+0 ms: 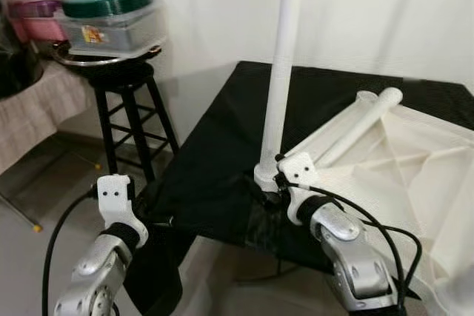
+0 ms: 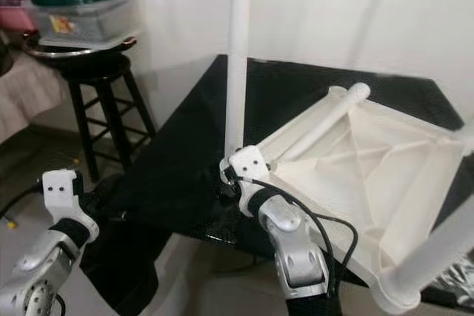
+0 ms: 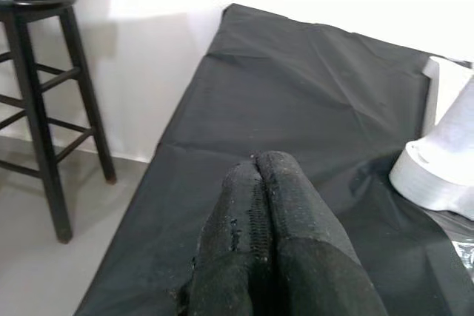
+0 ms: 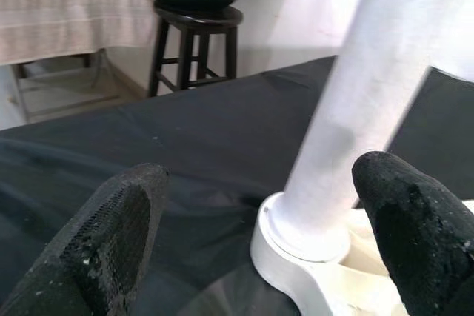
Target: Building children table
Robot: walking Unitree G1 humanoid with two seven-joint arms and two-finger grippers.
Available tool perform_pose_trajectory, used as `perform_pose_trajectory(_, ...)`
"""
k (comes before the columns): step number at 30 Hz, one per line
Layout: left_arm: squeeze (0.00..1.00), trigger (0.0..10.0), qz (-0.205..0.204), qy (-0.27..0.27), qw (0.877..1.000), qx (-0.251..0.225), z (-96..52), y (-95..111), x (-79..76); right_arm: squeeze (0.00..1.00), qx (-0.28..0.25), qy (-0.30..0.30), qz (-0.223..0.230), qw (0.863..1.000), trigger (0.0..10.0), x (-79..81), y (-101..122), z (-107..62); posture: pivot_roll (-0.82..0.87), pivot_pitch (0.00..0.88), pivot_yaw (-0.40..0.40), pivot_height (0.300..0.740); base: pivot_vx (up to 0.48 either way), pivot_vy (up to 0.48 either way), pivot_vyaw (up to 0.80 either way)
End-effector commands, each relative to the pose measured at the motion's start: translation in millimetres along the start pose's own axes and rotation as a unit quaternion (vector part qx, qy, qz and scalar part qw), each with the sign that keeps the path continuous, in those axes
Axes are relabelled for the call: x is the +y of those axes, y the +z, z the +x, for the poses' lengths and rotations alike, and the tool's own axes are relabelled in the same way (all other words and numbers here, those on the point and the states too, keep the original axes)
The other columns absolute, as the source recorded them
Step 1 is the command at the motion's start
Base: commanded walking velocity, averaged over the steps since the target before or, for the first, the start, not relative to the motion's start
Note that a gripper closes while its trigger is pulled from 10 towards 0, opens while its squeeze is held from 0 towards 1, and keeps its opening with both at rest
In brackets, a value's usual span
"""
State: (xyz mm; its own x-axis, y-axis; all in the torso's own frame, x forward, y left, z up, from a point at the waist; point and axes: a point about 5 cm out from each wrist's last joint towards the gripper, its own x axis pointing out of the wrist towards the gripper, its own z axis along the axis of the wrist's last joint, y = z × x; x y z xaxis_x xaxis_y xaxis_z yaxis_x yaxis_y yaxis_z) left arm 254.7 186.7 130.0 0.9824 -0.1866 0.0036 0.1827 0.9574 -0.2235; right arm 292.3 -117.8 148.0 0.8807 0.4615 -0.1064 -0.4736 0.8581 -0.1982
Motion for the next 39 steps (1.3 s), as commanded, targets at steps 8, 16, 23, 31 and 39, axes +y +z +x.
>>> perform_pose_trajectory(8, 0.00, 10.0, 0.007, 0.017, 0.999, 0.040, 2.1, -8.0, 3.6, 0.00, -0.001, 0.003, -0.008, 1.000, 10.0, 1.7, 0.5, 6.0, -0.06, 0.000, -0.022, 0.740, -0.218, 0.000, 0.00)
perform_pose_trajectory(16, 0.00, 10.0, 0.016, 0.004, 1.000, 0.016, 3.9, -6.0, 1.2, 0.00, 0.008, 0.007, -0.007, 1.000, 10.0, 0.9, -3.2, 5.9, -0.07, 0.000, -0.028, 0.740, -0.165, 0.000, 0.00)
perform_pose_trajectory(23, 0.00, 10.0, 0.016, -0.005, 1.000, 0.019, 4.3, -7.7, -1.7, 0.00, 0.014, 0.010, -0.004, 1.000, 10.0, 0.0, -6.1, 6.2, -0.07, 0.000, -0.033, 0.740, 0.000, 0.000, 0.00)
perform_pose_trajectory(31, 0.00, 10.0, 0.013, -0.007, 1.000, 0.021, 4.7, -7.5, -2.3, 0.00, 0.017, 0.012, -0.005, 1.000, 10.0, -0.1, -7.3, 7.0, -0.07, 0.000, -0.031, 0.740, 0.000, 0.000, 0.00)
perform_pose_trajectory(39, 0.00, 10.0, 0.000, -0.030, 0.999, 0.020, 4.5, -7.6, -4.5, 0.00, 0.022, 0.025, -0.001, 0.999, 10.0, 1.4, -7.7, 7.9, -0.07, 0.000, -0.028, 0.740, 0.000, -0.118, 0.00)
